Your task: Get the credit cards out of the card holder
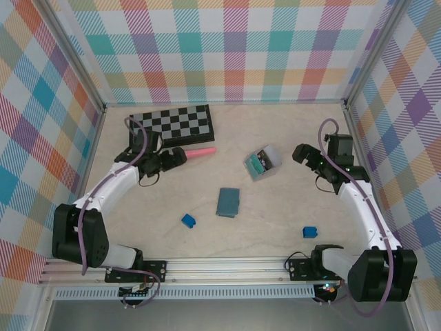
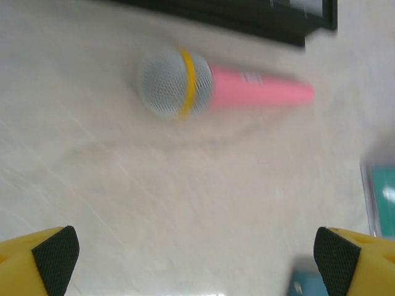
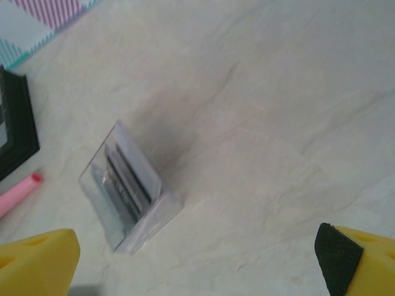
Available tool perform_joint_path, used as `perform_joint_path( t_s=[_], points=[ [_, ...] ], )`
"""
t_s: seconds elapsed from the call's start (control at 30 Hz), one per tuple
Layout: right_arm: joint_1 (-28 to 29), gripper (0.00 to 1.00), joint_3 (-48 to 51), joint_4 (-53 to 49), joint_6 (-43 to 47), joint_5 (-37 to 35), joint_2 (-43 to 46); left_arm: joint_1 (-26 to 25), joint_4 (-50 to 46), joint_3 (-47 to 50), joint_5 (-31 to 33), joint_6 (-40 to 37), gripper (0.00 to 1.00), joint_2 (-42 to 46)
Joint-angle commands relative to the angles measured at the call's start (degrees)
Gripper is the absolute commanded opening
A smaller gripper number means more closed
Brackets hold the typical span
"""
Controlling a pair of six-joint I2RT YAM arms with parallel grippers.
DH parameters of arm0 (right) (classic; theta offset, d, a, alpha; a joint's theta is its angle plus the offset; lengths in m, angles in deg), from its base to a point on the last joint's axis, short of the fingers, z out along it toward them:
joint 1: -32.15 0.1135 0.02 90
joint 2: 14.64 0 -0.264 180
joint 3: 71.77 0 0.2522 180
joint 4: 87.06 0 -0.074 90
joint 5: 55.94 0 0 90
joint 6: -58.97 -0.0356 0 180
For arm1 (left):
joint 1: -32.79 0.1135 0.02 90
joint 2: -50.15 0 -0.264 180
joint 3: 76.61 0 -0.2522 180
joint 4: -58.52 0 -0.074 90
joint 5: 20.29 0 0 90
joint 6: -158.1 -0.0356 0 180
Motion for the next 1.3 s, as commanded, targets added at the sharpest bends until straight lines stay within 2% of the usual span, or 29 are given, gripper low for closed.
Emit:
perform_joint_path(
  t_s=[0.0, 0.07, 0.13, 0.2, 0.33, 0.43, 0.5, 0.67, 0.87, 1.0, 1.27],
  points=[
    [-0.03, 1.00, -1.74, -4.70, -2.34, 11.42, 1.25, -4.43, -3.87, -1.31, -6.41, 3.84, 1.00, -0.64],
    [1.00, 1.00, -1.21, -4.25, -3.45, 15.34, 1.49, -7.64, -2.26, -0.41, -8.13, 5.87, 0.98, -1.00],
    [4.39, 1.00, -0.69, -3.80, -4.59, 16.44, 1.22, -10.61, 0.26, 0.76, -10.73, 8.49, 0.96, -1.91],
    [8.44, 0.99, -0.82, -4.26, -5.07, 16.13, -0.16, -12.95, 2.55, 1.91, -13.35, 10.38, 0.92, -3.01],
    [16.92, 0.91, -0.88, -3.70, -6.82, 13.38, -3.87, -16.29, 5.72, 4.06, -14.66, 13.32, 0.82, -4.70],
    [23.06, 0.82, -0.39, -0.94, -8.70, 12.58, -7.34, -16.88, 9.66, 6.81, -16.57, 15.76, 0.72, -5.78],
    [26.98, 0.71, -0.71, 0.18, -9.64, 11.66, -10.72, -17.02, 14.32, 8.67, -18.54, 17.70, 0.66, -6.75],
    [33.96, 0.49, -3.21, -0.21, -11.89, 8.45, -20.27, -17.60, 17.61, 10.50, -20.00, 19.50, 0.61, -8.47],
    [38.68, 0.37, -5.92, 1.80, -13.75, 7.92, -28.02, -17.93, 19.11, 10.86, -21.20, 19.89, 0.57, -10.29],
    [39.69, 0.28, -7.93, 1.01, -13.99, 7.42, -31.84, -18.02, 19.84, 10.72, -22.03, 20.07, 0.50, -11.87],
    [39.76, 0.23, -8.73, 0.38, -13.83, 7.66, -34.99, -18.30, 22.25, 11.54, -24.62, 20.39, 0.50, -14.14]
  ],
)
